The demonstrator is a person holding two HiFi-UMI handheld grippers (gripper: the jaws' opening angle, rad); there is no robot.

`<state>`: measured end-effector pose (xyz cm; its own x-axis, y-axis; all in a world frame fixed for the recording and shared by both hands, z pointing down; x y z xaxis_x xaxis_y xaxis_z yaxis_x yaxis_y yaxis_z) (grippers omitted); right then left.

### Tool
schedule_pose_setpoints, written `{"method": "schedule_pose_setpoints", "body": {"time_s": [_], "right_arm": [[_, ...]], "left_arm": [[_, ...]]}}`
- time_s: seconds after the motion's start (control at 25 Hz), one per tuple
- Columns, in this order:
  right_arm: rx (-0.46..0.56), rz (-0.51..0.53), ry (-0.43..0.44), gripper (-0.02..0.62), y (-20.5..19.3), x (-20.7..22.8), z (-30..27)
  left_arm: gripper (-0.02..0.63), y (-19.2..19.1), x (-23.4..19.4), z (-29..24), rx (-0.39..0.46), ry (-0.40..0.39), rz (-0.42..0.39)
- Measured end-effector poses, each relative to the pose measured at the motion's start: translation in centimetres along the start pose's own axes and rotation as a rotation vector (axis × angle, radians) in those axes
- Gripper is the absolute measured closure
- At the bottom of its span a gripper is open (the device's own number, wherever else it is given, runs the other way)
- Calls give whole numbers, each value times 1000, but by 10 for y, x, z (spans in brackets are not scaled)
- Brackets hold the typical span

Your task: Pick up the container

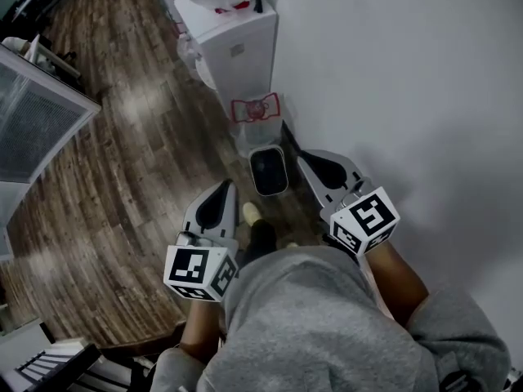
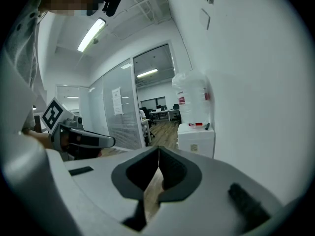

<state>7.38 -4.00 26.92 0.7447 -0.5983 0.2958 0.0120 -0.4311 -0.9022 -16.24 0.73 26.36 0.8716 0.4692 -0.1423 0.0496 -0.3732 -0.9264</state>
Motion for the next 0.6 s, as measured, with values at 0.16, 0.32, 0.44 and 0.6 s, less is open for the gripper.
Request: {"method": "schedule_pose_setpoints", "body": {"time_s": [0.16, 0.32, 0.44, 0.6], "right_arm": [[-4, 0, -36, 570, 9, 5, -17], [-10, -4, -60, 571, 10, 10, -35], [-7, -13, -74, 569, 9, 14, -47], [3, -19, -90, 569, 13, 19, -63]], "left_arm": [[591, 4, -20, -13, -2, -16, 0], [591, 5, -42, -24, -10, -29, 5], [591, 5, -57, -31, -19, -35, 9], [591, 3, -71, -41, -30, -61, 6]]}}
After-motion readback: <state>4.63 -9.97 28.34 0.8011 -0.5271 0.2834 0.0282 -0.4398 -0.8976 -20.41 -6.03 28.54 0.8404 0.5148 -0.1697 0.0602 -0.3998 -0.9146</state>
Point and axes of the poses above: the fingertips, and each gripper's own axes: z backward along the fingers, x to its right, y out of its top, the point moved 10 cm from there along z, backward along the fingers, and after that the axes turned 10 degrees about -z, right-handed, at the moved point
